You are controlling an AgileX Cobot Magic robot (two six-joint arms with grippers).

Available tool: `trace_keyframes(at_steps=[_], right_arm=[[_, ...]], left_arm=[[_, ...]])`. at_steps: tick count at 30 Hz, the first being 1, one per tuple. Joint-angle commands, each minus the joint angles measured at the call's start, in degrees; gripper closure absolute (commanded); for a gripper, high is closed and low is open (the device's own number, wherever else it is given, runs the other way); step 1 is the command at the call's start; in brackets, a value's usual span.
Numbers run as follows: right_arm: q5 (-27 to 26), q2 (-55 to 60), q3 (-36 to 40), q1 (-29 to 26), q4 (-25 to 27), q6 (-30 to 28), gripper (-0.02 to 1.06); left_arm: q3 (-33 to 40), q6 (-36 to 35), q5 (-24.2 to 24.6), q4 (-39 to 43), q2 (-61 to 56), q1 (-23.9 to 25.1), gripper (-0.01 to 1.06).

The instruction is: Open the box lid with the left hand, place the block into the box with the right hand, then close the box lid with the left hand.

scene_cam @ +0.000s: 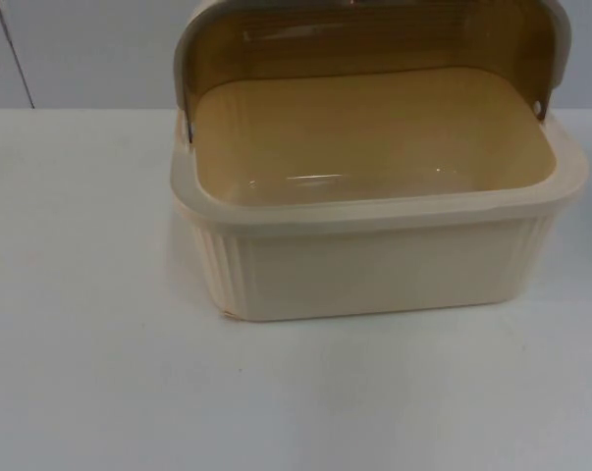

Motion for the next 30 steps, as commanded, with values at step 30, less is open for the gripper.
trace_keyframes(at_steps=[30], right_arm=[[-9.70, 3.08, 0.56, -0.37, 15.65, -4.71, -0.01]], left_arm=[[-1.20, 32.30, -0.93, -24.63, 12.59, -0.38, -0.01]])
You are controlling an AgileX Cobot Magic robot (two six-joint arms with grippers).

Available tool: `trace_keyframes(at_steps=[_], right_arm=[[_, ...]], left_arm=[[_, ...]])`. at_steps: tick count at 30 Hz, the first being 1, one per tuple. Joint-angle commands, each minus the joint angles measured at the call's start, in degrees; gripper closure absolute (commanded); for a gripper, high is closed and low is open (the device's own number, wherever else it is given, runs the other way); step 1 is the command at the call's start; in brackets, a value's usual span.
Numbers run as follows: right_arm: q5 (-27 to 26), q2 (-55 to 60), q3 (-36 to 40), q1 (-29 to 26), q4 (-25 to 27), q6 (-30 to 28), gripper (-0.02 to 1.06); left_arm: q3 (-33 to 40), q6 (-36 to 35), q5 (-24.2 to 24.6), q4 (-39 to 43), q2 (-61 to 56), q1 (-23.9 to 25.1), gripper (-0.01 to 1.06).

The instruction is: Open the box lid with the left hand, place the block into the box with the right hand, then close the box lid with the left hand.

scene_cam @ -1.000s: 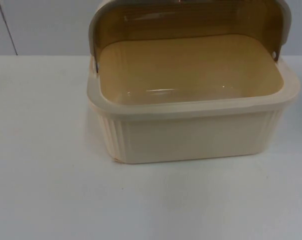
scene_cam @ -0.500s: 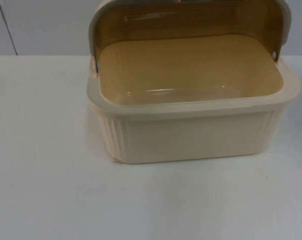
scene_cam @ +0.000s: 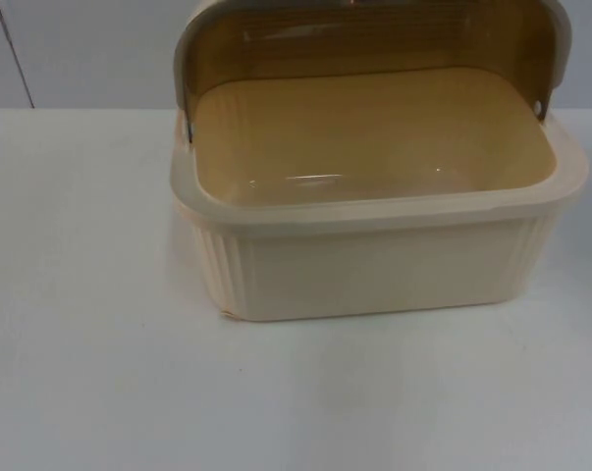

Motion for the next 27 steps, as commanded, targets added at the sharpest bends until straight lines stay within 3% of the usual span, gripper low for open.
trace_keyframes(at_steps=[1, 3, 8, 13, 15, 18, 19, 23, 27], right_arm=[[0.18, -0.30, 0.00, -0.37, 0.20, -0.25, -0.01], [0.59, -0.30, 0.00, -0.37, 0.20, -0.25, -0.01], [1.20, -0.30, 0.00, -0.37, 0.20, -0.25, -0.01], [1.32, -0.30, 0.00, -0.37, 0.20, -0.25, -0.01], [1.32, -0.30, 0.00, -0.37, 0.09, -0.25, -0.01], [1.42, -0.30, 0.00, -0.37, -0.96, -0.25, -0.01], [1.42, -0.30, 0.00, -0.37, -0.96, -0.25, -0.01], [1.42, -0.30, 0.00, -0.37, -1.22, 0.18, -0.01], [1.42, -0.30, 0.00, -0.37, -1.78, 0.18, -0.01]], left_arm=[[-1.26, 5.55, -1.37, -5.53, 2.31, -0.58, -0.01], [-5.20, 10.82, 0.56, -7.69, 7.51, -2.88, -0.01], [-15.26, 14.89, 4.18, -7.24, 16.65, -8.52, -0.01], [-22.94, 21.70, 4.30, -6.26, 23.76, -13.62, -0.01], [-26.39, 23.74, 4.18, -1.48, 27.34, -16.44, -0.01], [-29.51, 24.42, 3.69, 12.78, 32.52, -20.80, -0.01], [-29.51, 24.42, 3.69, 12.78, 32.52, -20.80, -0.01], [-29.66, 27.91, -0.03, 30.74, 36.92, -24.99, 0.00], [-29.66, 29.09, -4.56, 33.91, 38.57, -26.90, 0.02]])
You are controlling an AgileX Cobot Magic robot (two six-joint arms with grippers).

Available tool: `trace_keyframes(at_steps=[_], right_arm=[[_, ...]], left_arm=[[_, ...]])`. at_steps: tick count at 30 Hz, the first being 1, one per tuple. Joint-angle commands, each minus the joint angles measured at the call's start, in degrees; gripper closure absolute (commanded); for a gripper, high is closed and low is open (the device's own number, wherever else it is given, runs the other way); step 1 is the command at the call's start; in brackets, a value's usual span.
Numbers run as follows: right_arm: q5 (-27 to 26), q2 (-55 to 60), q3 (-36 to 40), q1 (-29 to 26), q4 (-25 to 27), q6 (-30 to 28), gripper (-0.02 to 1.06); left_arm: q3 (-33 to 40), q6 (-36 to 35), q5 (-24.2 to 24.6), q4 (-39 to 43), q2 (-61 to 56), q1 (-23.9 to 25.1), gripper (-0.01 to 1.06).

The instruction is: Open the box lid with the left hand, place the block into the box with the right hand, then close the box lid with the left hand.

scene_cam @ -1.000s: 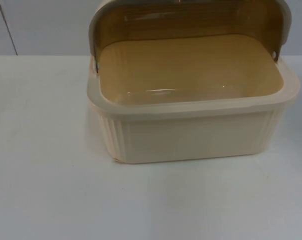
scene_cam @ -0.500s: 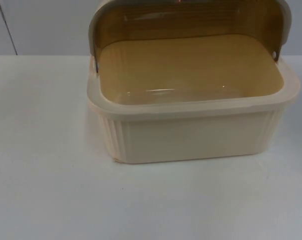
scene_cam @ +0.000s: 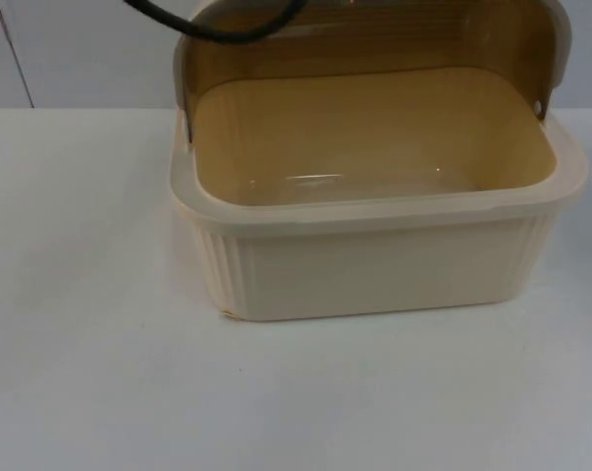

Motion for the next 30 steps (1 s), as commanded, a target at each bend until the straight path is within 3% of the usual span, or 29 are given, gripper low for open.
trace_keyframes(at_steps=[1, 4, 6, 7, 12, 21, 23, 24, 28, 30], right_arm=[[0.12, -0.30, 0.00, -0.37, -1.08, 0.04, -0.01], [0.12, -0.30, 0.00, -0.37, -1.18, 0.04, -0.01], [0.12, -0.30, 0.00, -0.37, -1.18, 0.04, -0.01], [0.12, -0.30, 0.00, -0.37, -1.18, 0.04, -0.01], [-0.09, -0.30, 0.00, -0.37, -1.18, 0.04, -0.01], [-0.09, -0.30, 0.00, -0.37, -1.52, 0.04, -0.01], [-0.21, -0.30, 0.00, -0.37, -1.63, 0.04, -0.01], [-0.21, -0.30, 0.00, -0.37, -1.63, 0.04, -0.01], [-0.53, -0.30, 0.00, -0.37, -1.63, 0.04, -0.01], [-0.53, -0.30, 0.00, -0.37, -1.63, 0.04, -0.01]], left_arm=[[-0.51, 0.50, -4.22, 1.97, 0.15, -1.11, 0.04], [-0.51, 0.50, -9.49, 1.30, 0.52, -2.32, 0.24], [-0.51, 0.15, -11.63, 1.30, 0.64, -2.48, 0.46], [-0.51, 0.15, -11.63, 1.30, 0.64, -2.48, 0.46], [-0.41, -1.16, -13.11, -4.50, 0.75, -2.48, 1.03], [-0.52, 0.70, -16.14, -12.46, 1.72, -2.48, 1.05], [-0.52, 8.58, -13.88, -20.11, 2.80, -1.87, 1.05], [-0.52, 8.58, -13.88, -20.11, 2.80, -1.87, 1.05], [-2.27, 35.32, -4.36, -50.63, 4.51, 1.15, 1.05], [-2.55, 36.94, -4.61, -53.64, 4.77, 2.08, 1.05]])
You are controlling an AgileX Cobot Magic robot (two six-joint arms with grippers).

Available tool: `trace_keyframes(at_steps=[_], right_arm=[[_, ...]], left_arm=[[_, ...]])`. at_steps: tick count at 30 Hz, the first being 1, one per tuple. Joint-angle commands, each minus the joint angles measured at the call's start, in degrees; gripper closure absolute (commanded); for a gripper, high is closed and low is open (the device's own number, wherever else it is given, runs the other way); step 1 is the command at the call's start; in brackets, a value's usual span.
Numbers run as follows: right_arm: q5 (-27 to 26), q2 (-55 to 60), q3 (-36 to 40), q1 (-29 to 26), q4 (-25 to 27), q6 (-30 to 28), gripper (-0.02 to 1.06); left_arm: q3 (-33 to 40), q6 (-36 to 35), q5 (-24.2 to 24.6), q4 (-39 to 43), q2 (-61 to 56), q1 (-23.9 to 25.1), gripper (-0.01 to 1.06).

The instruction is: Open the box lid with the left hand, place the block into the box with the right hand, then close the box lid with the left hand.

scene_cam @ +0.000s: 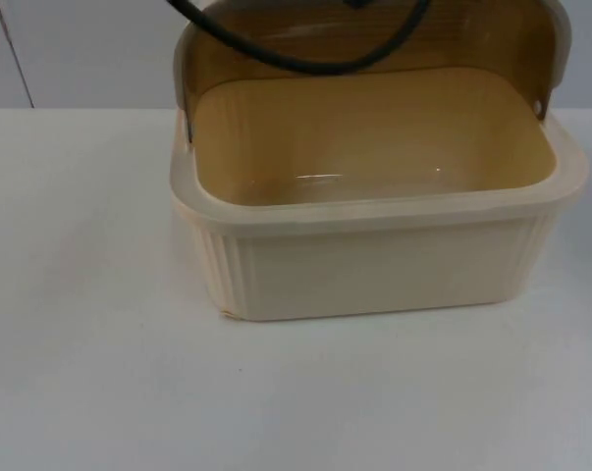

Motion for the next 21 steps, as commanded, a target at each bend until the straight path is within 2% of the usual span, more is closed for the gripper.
trace_keyframes(at_steps=[1, 13, 17, 21], right_arm=[[-0.62, -0.30, 0.00, -0.37, -0.59, -0.05, -0.01], [-0.40, -0.30, 0.00, -0.37, -0.59, -0.05, -0.01], [-0.29, -0.30, 0.00, -0.37, -1.67, -0.05, -0.01], [-0.17, -0.30, 0.00, -0.37, -3.18, 1.03, -0.01]], left_arm=[[-1.18, 5.91, 0.33, -8.96, -0.07, 1.27, 1.05], [-1.65, 6.39, -3.06, -7.02, 4.18, 1.68, 1.05], [-1.65, 6.39, -7.38, -6.56, 4.75, 1.68, 1.05], [-1.65, 6.39, -6.64, -6.56, 5.30, 1.68, 1.05]])
